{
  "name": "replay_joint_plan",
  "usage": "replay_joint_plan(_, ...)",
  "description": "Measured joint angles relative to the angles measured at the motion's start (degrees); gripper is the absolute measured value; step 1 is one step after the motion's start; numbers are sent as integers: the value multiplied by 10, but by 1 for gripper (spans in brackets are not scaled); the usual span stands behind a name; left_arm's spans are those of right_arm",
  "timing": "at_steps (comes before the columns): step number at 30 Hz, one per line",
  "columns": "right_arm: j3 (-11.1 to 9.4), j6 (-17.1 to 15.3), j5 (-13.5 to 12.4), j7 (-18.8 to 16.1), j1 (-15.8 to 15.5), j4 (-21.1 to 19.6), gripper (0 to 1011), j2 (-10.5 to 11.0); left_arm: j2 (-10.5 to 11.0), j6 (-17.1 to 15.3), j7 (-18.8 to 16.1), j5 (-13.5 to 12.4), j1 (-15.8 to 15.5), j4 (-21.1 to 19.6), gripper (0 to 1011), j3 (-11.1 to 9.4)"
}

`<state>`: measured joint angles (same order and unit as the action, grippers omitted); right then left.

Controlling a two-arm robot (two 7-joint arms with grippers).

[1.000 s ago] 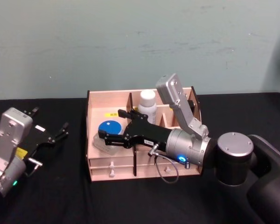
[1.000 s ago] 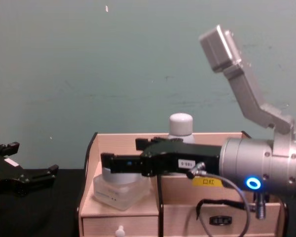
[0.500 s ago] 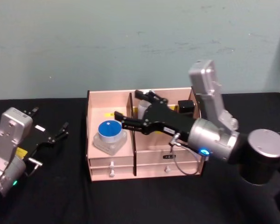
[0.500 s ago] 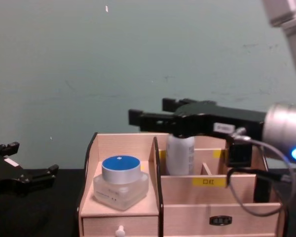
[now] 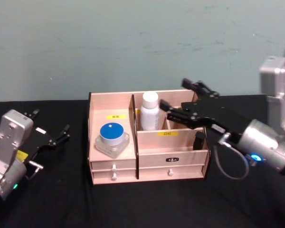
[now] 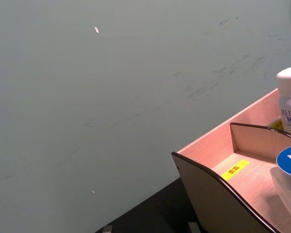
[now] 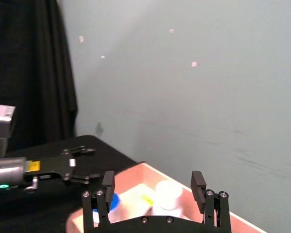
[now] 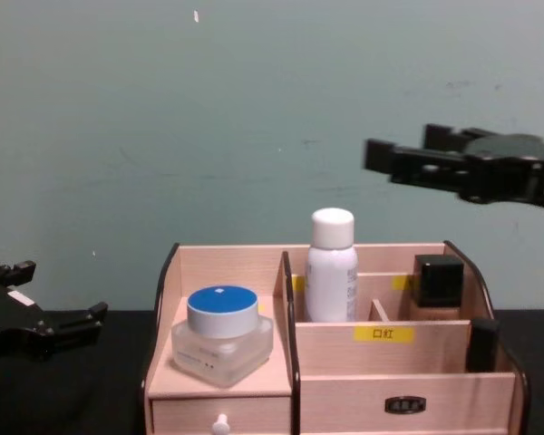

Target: Pick up the facial cleanser and watermelon frost from the table and place them into the tiered storage box.

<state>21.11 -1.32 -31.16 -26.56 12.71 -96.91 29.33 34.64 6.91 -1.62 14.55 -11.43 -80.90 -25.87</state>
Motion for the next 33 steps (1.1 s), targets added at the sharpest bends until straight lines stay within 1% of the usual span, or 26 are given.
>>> replay_joint_plan(1, -5, 2, -2, 2, -5, -3, 1002, 3, 0, 0, 0, 0, 0, 0, 1010, 0)
replay_joint_plan(2, -15, 7, -6, 6, -14, -7, 1002, 8, 0, 0, 0, 0, 0, 0, 1010, 0)
replay_joint_plan(3, -19, 9, -6, 8, -18, -8, 1002, 10, 0, 0, 0, 0, 0, 0, 1010, 0)
replay_joint_plan(4, -28, 13, -8, 12, -25, -10, 1002, 14, 0, 0, 0, 0, 0, 0, 1010, 0)
replay_joint_plan(6, -40, 19, -9, 19, -36, -10, 1002, 18, 0, 0, 0, 0, 0, 0, 1010, 0)
replay_joint_plan(7, -40, 19, -9, 19, -36, -10, 1002, 18, 0, 0, 0, 0, 0, 0, 1010, 0)
replay_joint_plan(9, -50, 23, -8, 26, -42, -5, 1002, 19, 0, 0, 0, 0, 0, 0, 1010, 0)
replay_joint_plan(11, -56, 25, -6, 31, -45, -1, 1002, 18, 0, 0, 0, 0, 0, 0, 1010, 0)
replay_joint_plan(14, -65, 29, 1, 40, -46, 17, 1002, 12, 0, 0, 0, 0, 0, 0, 1010, 0)
replay_joint_plan(20, -70, 33, 15, 50, -35, 48, 1002, -6, 0, 0, 0, 0, 0, 0, 1010, 0)
replay_joint_plan(23, -67, 35, 31, 59, -20, 74, 1002, -23, 0, 0, 0, 0, 0, 0, 1010, 0)
replay_joint_plan(27, -66, 39, 40, 63, -8, 94, 1002, -40, 0, 0, 0, 0, 0, 0, 1010, 0)
replay_joint_plan(33, -64, 39, 52, 63, 0, 105, 1002, -53, 0, 0, 0, 0, 0, 0, 1010, 0)
